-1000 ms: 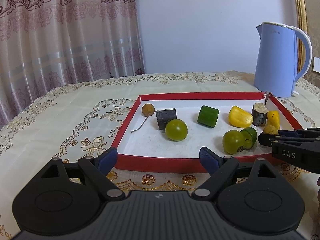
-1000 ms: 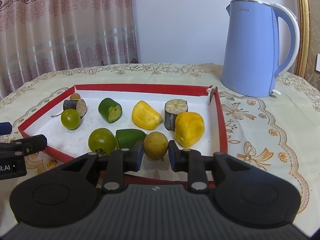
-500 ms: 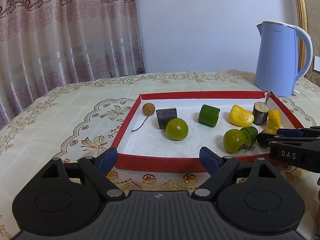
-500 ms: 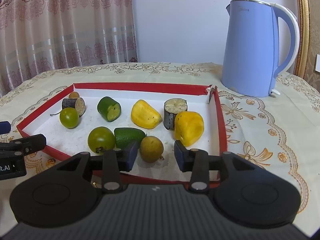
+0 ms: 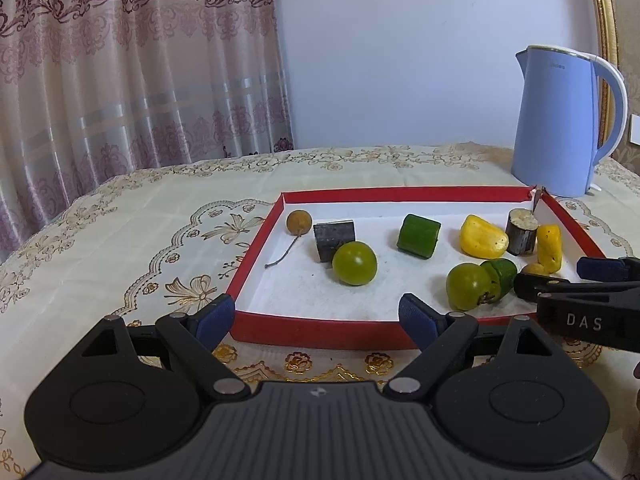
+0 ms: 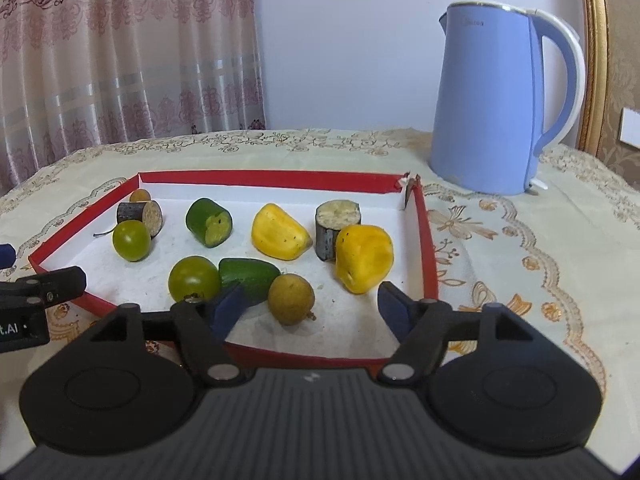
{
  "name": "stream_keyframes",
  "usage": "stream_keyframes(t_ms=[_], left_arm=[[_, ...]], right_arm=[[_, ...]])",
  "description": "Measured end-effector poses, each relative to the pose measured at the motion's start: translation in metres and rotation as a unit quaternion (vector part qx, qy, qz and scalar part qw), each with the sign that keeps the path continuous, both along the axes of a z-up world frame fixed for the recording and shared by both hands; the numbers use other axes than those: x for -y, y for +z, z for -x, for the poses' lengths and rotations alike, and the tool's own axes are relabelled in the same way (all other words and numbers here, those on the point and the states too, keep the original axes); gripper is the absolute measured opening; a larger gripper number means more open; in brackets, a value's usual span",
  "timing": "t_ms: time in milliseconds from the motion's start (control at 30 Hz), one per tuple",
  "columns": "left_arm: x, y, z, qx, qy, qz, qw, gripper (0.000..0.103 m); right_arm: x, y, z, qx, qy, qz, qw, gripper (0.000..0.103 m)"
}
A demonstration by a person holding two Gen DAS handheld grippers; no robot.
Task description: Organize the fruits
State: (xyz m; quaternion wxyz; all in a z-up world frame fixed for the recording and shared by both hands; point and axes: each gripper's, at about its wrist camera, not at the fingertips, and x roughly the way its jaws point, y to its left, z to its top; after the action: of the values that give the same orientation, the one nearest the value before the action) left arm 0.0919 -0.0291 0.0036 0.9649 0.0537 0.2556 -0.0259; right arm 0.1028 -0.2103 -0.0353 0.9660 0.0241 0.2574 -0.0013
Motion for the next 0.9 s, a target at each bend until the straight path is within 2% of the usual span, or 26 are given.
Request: stream_keyframes(t_ms=[467, 900], left_arm=[[0.002, 0.010, 0.015, -0.005, -0.006, 0.000, 1.0000, 0.089], [0.001, 0.009, 0.025, -0.013, -0.011, 0.000, 0.9999, 0.093]], right_arm=[[-0.017, 0.017, 0.031, 0.021, 0.001, 0.043, 0.999, 0.095], [-0.026, 0.020, 0.064, 0.023, -0.001, 0.052, 0.998, 0.103]])
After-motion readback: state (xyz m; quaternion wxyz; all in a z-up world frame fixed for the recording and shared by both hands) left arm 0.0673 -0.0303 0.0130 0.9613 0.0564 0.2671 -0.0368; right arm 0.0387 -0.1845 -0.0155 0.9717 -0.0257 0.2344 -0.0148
